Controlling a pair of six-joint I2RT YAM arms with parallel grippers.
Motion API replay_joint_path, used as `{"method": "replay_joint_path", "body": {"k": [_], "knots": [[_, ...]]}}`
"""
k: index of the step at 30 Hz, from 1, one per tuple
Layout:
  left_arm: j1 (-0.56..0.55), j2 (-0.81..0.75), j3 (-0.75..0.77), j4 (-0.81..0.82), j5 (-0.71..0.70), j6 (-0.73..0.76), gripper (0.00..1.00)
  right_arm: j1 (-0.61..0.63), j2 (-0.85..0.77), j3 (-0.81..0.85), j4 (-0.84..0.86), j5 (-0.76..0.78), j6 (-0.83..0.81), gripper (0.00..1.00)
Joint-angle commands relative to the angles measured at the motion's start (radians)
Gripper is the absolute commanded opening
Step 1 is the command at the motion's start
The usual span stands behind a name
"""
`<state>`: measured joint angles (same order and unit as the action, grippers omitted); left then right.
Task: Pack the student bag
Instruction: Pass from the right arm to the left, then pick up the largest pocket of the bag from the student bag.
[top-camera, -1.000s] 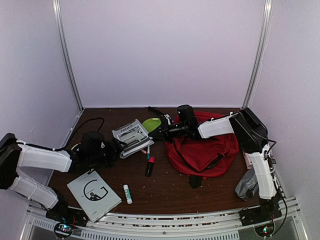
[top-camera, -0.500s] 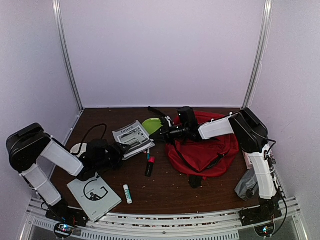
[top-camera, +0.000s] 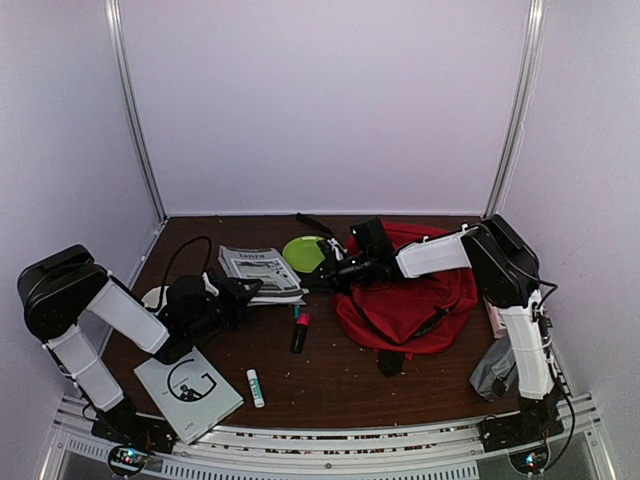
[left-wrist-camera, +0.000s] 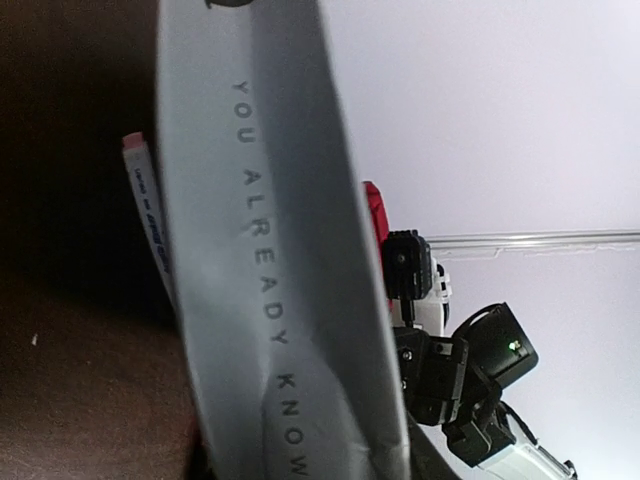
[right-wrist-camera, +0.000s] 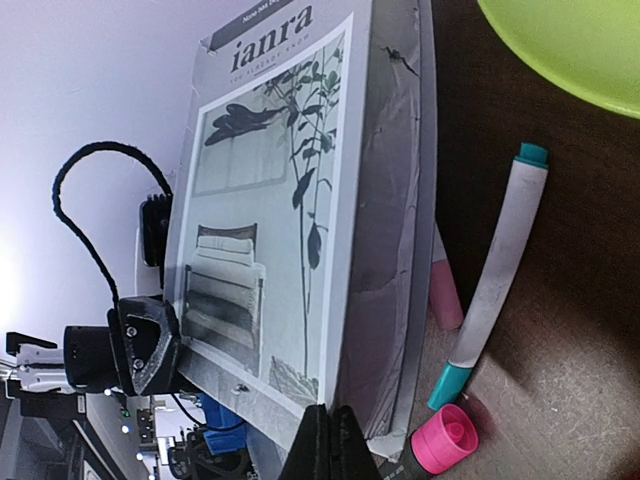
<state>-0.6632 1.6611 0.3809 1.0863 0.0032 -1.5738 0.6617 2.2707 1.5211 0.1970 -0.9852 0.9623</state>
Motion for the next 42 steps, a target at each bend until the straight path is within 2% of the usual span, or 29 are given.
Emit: {"method": "replay_joint_path", "body": {"k": [1, 7, 10, 15, 18, 22, 25, 28, 35, 42], "knots": [[-0.004, -0.079, 0.021, 0.023, 0.052, 0.125, 0.36, 0.011, -0.112, 0.036, -0.133, 0.033, -0.188, 0.05], [-0.004, -0.188, 0.04, -0.145, 0.085, 0.252, 0.29, -0.005, -0.205, 0.05, -0.258, 0.071, -0.339, 0.25], [-0.004, -0.273, 0.092, -0.329, 0.101, 0.414, 0.29, -0.023, -0.277, 0.048, -0.34, 0.096, -0.432, 0.33], [-0.004, -0.396, 0.242, -0.685, 0.161, 0.69, 0.29, -0.098, -0.458, 0.011, -0.489, 0.124, -0.674, 0.38], [-0.004, -0.422, 0.314, -0.794, 0.217, 0.795, 0.29, -0.163, -0.59, -0.03, -0.605, 0.137, -0.877, 0.38], [-0.003, -0.4, 0.365, -0.778, 0.419, 0.891, 0.29, -0.181, -0.755, -0.07, -0.886, 0.203, -1.29, 0.4], [-0.003, -0.357, 0.393, -0.718, 0.607, 0.925, 0.29, -0.182, -0.92, -0.186, -0.932, 0.292, -1.47, 0.42], [-0.004, -0.334, 0.415, -0.691, 0.713, 0.944, 0.29, -0.181, -1.034, -0.291, -0.989, 0.342, -1.606, 0.43], [-0.004, -0.349, 0.43, -0.756, 0.771, 0.97, 0.29, -0.15, -1.102, -0.45, -1.09, 0.492, -1.754, 0.45], [-0.004, -0.361, 0.373, -0.712, 0.735, 0.811, 0.21, -0.052, -1.067, -0.536, -1.021, 0.703, -1.819, 0.44]]}}
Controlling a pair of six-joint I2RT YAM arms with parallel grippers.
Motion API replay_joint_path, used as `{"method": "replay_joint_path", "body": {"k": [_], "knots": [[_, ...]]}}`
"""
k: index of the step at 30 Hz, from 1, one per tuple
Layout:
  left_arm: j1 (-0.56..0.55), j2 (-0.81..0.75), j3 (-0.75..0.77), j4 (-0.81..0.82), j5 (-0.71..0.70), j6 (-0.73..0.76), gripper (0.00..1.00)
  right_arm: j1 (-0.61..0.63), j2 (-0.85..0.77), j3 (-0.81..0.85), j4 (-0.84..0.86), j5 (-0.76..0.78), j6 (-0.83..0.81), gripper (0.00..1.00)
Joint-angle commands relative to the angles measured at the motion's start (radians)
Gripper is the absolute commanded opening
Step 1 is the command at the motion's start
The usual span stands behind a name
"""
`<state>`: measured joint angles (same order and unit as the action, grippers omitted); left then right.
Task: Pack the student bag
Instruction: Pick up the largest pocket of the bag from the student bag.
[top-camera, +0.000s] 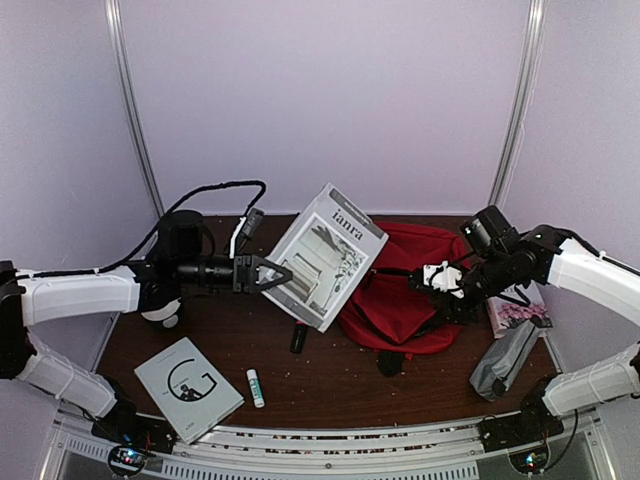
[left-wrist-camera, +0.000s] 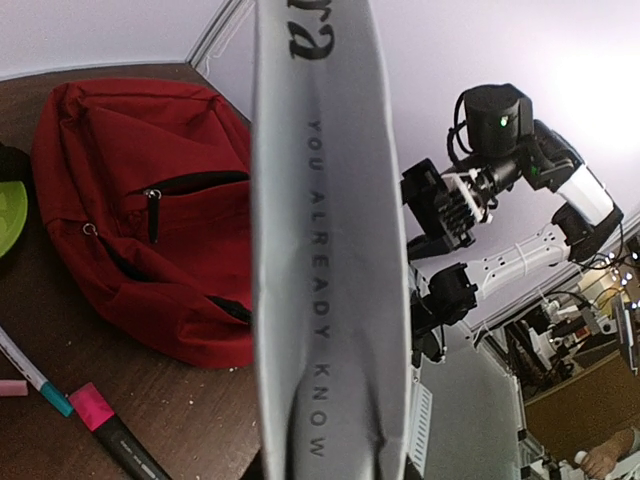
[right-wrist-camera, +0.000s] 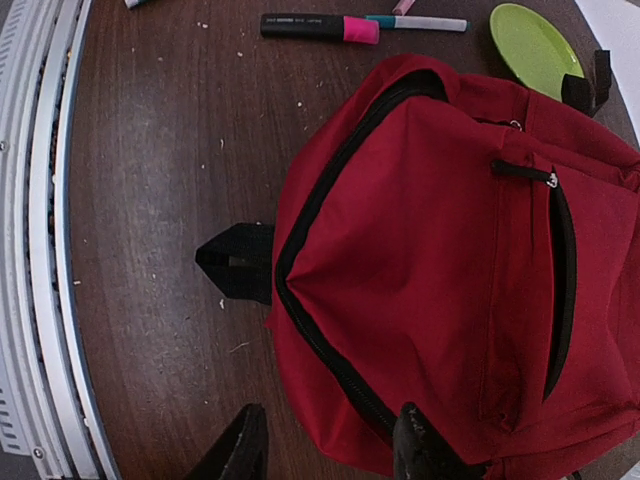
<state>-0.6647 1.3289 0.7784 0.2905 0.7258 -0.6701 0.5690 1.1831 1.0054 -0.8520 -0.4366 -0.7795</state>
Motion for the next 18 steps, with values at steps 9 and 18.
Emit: {"method": "replay_joint_path", "body": {"k": [9, 18], "knots": [[-0.003, -0.04, -0.09, 0.143, -0.02, -0.289, 0.21, 0.133, 0.129, -0.006, 0.047, 0.223, -0.132, 0.47], [-0.003, -0.079, -0.116, 0.045, -0.031, -0.317, 0.19, 0.198, 0.29, 0.026, 0.085, 0.316, -0.168, 0.49]]}}
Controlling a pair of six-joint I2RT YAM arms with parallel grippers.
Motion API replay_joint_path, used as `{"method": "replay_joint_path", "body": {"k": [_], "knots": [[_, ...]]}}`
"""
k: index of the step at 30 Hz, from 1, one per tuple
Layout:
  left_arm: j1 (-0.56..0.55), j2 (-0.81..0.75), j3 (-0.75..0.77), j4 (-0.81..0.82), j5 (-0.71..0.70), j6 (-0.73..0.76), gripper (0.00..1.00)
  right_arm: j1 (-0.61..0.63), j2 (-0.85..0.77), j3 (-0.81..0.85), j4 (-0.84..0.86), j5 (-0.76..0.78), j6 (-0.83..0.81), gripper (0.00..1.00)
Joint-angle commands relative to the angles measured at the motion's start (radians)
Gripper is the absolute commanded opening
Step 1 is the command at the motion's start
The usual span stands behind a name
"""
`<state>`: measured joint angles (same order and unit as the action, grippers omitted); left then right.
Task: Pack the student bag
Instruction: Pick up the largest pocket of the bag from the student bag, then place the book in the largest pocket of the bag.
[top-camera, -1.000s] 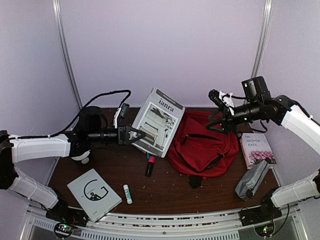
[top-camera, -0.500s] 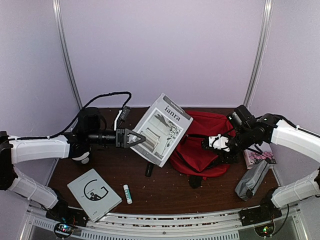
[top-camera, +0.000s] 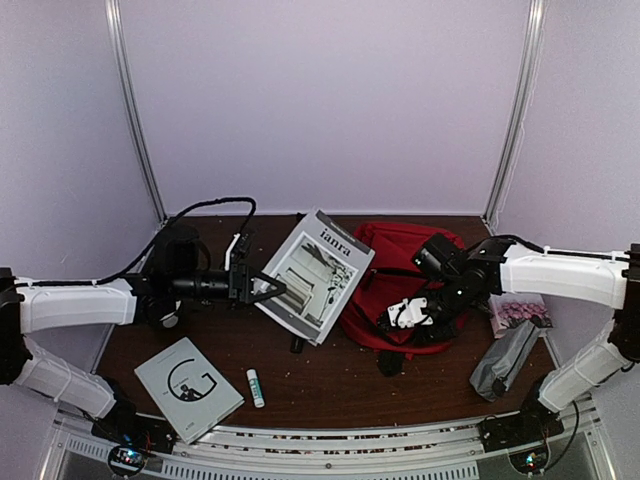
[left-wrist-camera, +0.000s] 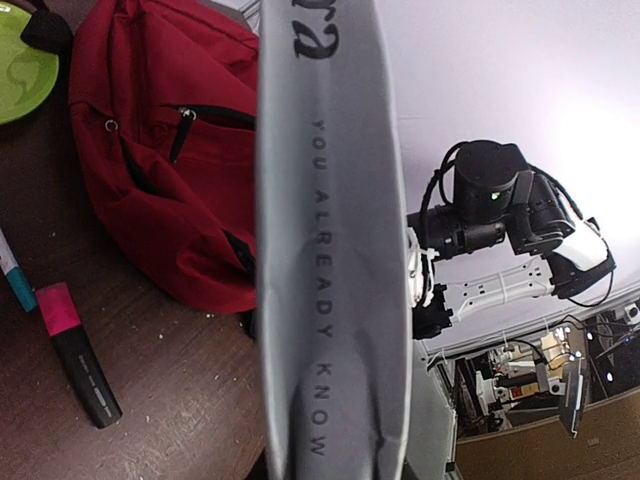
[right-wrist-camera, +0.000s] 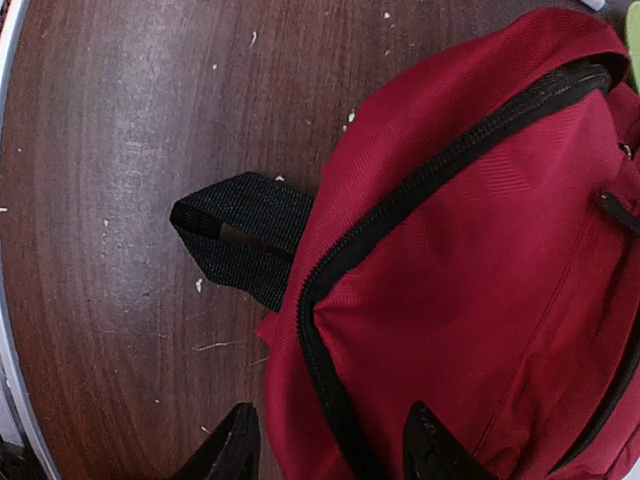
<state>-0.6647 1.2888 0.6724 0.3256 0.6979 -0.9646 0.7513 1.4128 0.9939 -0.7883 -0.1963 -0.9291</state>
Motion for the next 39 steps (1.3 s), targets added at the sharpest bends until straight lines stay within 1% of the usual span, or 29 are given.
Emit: {"method": "replay_joint_path", "body": {"k": [1, 3, 4, 5, 7, 9, 10, 15, 19, 21, 25, 29, 32, 34, 37, 39], "knots": [[-0.003, -0.042, -0.011, 0.004, -0.002, -0.022, 0.19, 0.017, 0.079, 0.045, 0.025, 0.087, -0.01, 0.48], [-0.003, -0.048, -0.013, -0.002, 0.0, -0.021, 0.19, 0.015, 0.103, 0.048, 0.051, 0.11, -0.005, 0.44], [-0.003, -0.048, -0.013, -0.003, 0.0, -0.021, 0.19, 0.015, 0.111, 0.05, 0.066, 0.119, 0.005, 0.39], [-0.003, -0.046, -0.011, -0.005, 0.003, -0.02, 0.19, 0.007, 0.118, 0.061, 0.078, 0.111, 0.036, 0.31], [-0.003, -0.041, -0.009, -0.028, 0.001, -0.007, 0.18, -0.028, 0.123, 0.116, 0.056, 0.033, 0.087, 0.16], [-0.006, -0.036, 0.005, -0.099, -0.011, 0.038, 0.18, -0.061, 0.111, 0.171, 0.038, -0.019, 0.137, 0.02], [-0.006, -0.033, 0.006, -0.107, -0.008, 0.049, 0.18, -0.074, 0.096, 0.18, 0.038, -0.03, 0.158, 0.0], [-0.013, -0.008, -0.022, -0.074, 0.051, 0.044, 0.17, -0.149, 0.009, 0.213, 0.072, -0.096, 0.281, 0.0], [-0.044, -0.001, -0.019, -0.061, 0.136, 0.048, 0.17, -0.192, -0.035, 0.226, 0.135, -0.103, 0.415, 0.0], [-0.063, -0.016, -0.021, -0.086, 0.173, 0.057, 0.17, -0.204, -0.043, 0.238, 0.156, -0.101, 0.467, 0.0], [-0.106, -0.061, -0.018, -0.206, 0.213, 0.106, 0.15, -0.208, -0.049, 0.258, 0.175, -0.102, 0.53, 0.0], [-0.139, 0.001, -0.01, -0.18, 0.227, 0.059, 0.14, -0.21, -0.082, 0.23, 0.215, -0.102, 0.552, 0.0], [-0.16, 0.081, -0.01, -0.066, 0.227, 0.008, 0.14, -0.21, -0.129, 0.177, 0.265, -0.09, 0.554, 0.0], [-0.166, 0.147, -0.014, 0.047, 0.234, -0.066, 0.14, -0.21, -0.158, 0.146, 0.289, -0.077, 0.558, 0.0], [-0.165, 0.239, -0.029, 0.296, 0.235, -0.206, 0.14, -0.211, -0.189, 0.117, 0.288, -0.113, 0.542, 0.0], [-0.165, 0.315, -0.036, 0.514, 0.239, -0.356, 0.14, -0.211, -0.201, 0.093, 0.276, -0.148, 0.515, 0.0]]}}
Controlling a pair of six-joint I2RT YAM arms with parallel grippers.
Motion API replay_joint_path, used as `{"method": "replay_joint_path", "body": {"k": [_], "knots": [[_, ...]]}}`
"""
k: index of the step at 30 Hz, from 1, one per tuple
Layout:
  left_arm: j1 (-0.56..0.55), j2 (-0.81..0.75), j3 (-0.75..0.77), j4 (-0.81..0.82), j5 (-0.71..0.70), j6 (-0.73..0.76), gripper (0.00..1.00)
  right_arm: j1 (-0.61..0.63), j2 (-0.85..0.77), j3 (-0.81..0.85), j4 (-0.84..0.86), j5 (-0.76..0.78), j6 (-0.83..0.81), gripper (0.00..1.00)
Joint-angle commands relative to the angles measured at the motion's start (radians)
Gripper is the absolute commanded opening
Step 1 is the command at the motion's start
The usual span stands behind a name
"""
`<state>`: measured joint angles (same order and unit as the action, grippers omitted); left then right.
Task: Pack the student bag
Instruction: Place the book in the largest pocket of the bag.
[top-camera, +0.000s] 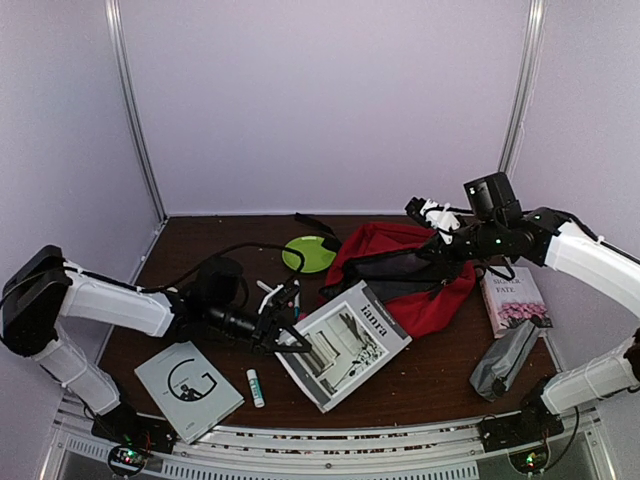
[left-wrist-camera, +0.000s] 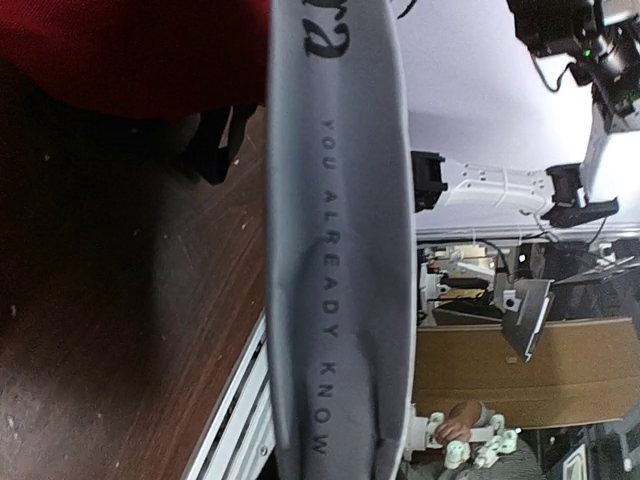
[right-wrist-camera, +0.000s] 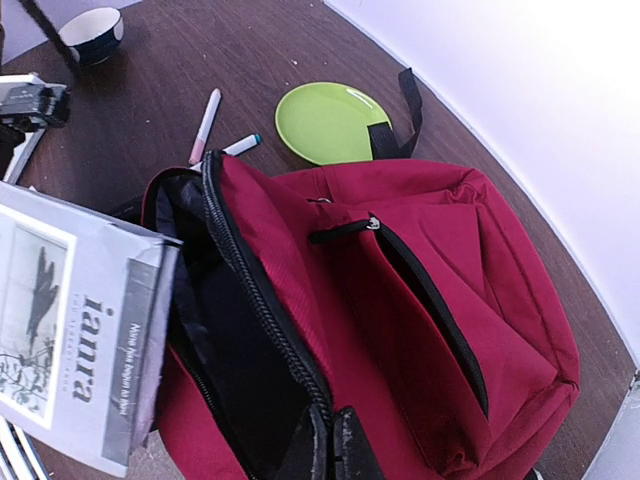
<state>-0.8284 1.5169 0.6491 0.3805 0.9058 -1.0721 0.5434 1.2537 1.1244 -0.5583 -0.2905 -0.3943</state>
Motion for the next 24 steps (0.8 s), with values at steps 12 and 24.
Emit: {"method": "replay_joint_path", "body": {"k": [12, 24], "knots": [[-0.004, 0.445, 0.058, 1.157, -0.038, -0.768, 0.08, -0.001, -0.113, -0.12, -0.027, -0.151, -0.129, 0.0], [0.035, 0.451, 0.051, 1.134, -0.118, -0.813, 0.08, -0.002, -0.133, -0.155, -0.04, -0.182, -0.164, 0.0]]}}
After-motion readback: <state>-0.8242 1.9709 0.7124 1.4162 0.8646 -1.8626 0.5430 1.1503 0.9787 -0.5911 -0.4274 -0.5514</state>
